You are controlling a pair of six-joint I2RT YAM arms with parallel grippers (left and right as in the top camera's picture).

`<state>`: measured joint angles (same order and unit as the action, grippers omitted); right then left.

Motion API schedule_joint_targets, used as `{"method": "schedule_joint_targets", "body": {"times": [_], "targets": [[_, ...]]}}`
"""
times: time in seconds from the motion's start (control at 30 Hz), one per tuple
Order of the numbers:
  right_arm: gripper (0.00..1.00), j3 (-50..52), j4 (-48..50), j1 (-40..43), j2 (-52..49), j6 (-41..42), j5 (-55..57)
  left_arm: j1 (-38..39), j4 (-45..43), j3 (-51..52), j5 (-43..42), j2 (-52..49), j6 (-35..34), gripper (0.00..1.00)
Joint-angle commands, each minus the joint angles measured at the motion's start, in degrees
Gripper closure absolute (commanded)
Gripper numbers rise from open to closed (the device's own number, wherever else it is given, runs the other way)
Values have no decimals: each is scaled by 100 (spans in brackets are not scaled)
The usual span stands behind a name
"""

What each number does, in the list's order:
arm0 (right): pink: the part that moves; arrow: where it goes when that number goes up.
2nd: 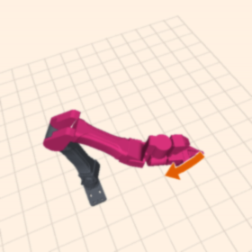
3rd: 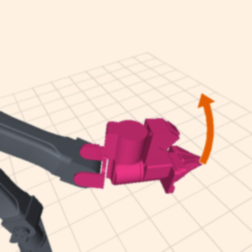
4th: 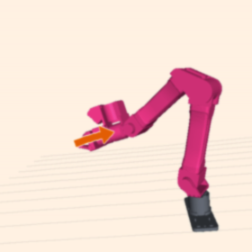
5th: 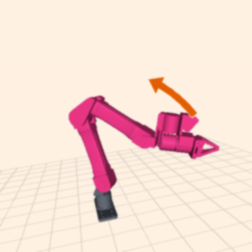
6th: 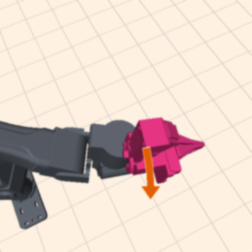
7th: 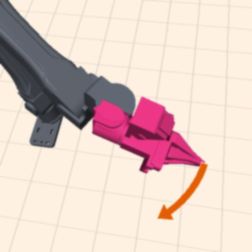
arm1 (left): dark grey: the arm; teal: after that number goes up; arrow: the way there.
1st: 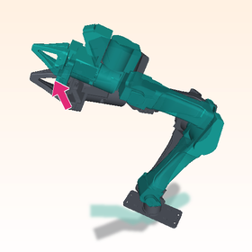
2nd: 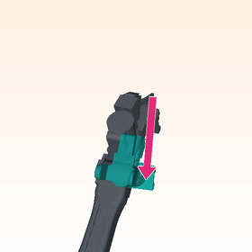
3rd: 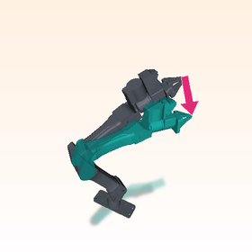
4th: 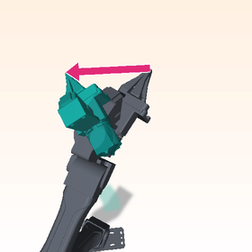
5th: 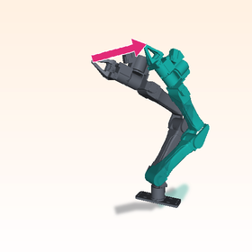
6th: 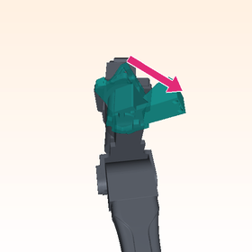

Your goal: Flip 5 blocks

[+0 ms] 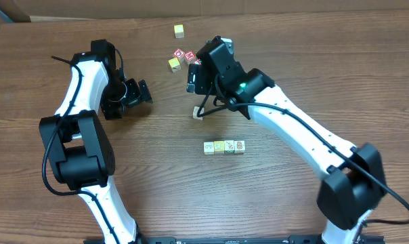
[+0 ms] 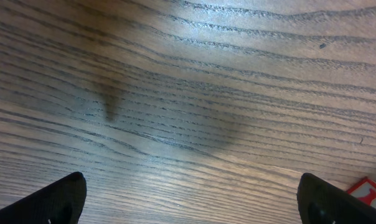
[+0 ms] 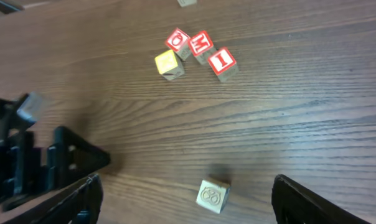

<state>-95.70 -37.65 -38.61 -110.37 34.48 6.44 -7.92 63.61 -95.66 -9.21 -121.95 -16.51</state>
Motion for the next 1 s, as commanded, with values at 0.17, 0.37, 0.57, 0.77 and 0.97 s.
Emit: {"method": "schedule_joint_targets", "body": {"times": [0.17,0.37,0.57,0.77,0.97], "targets": [[12,-74,275,-15,-804,-26,55,7,-2,-57,22,125,-4,0],[13,-70,407,-22,-1307,-24,31,7,-2,-57,22,125,-4,0],[33,-68,369,-87,-1504,-20,-496,7,-2,-57,24,125,-2,0],[39,-66,17,-195,-1504,0,-697,7,-2,-57,22,125,-4,0],[39,105,-24,-232,-1510,192,-629,7,-2,-57,22,125,-2,0]]}}
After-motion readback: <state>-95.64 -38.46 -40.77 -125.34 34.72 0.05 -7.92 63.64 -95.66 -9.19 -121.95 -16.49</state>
